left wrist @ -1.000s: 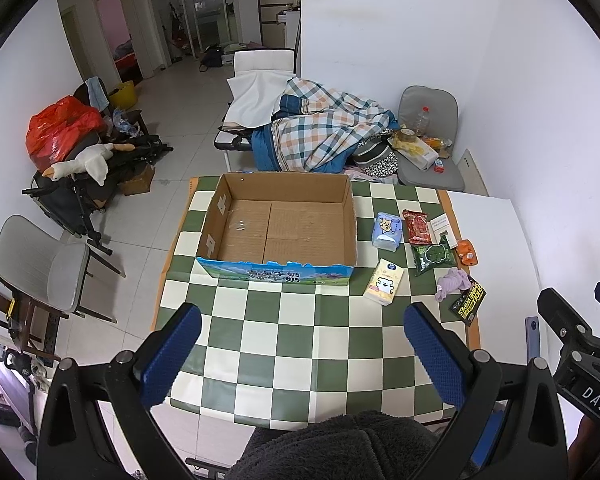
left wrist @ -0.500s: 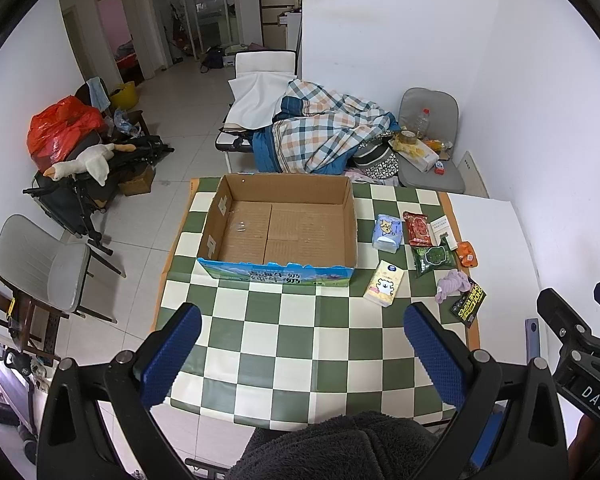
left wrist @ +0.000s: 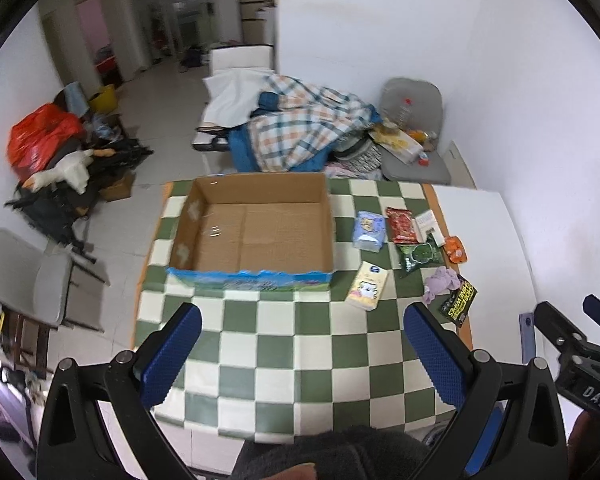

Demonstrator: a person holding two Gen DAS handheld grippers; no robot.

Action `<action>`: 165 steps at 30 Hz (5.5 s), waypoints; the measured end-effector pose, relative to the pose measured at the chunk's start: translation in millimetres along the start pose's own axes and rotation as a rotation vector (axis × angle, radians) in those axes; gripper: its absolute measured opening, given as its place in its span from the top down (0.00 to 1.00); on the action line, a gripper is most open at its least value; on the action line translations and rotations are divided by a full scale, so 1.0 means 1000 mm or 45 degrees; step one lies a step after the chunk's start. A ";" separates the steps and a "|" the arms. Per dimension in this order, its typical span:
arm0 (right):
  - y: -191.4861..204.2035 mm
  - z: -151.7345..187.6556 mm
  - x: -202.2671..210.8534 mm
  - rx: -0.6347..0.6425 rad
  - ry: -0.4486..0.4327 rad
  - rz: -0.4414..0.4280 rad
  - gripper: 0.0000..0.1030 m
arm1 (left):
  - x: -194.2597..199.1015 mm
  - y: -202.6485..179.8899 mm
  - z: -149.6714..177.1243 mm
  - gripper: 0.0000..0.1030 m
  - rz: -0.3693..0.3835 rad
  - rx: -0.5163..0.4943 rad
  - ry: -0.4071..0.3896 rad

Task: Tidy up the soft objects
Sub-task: 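Grasp the cream Vinda tissue pack with the left tool while the right grasps the black shoe-wipes pack, then carry both packs over the box and release them inside, then grasp the blue tissue pack with the left tool while the right grasps the red snack bag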

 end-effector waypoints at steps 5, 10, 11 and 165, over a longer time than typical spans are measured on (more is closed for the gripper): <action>-0.034 -0.008 -0.069 -0.071 0.099 0.044 0.00 | -0.102 -0.026 -0.028 0.00 0.058 -0.151 0.220; -0.068 -0.005 -0.184 -0.143 0.308 0.077 0.00 | -0.225 -0.052 -0.033 0.04 0.064 -0.274 0.483; -0.075 -0.003 -0.206 -0.162 0.341 0.076 0.00 | -0.249 -0.056 -0.031 0.07 0.071 -0.287 0.539; 0.284 -0.032 -0.265 0.065 0.383 -0.410 0.00 | -0.176 0.130 -0.095 0.03 0.028 0.101 0.183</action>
Point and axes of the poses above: each gripper's, at about its wrist camera, not at the fingertips, and x roughly against the way its jaws point, y to its left, z to its underside, the point moved 4 cm from there along -x, roughly the way its jaws point, and after that the axes turned 14 degrees about z, right-handed, at the moved point
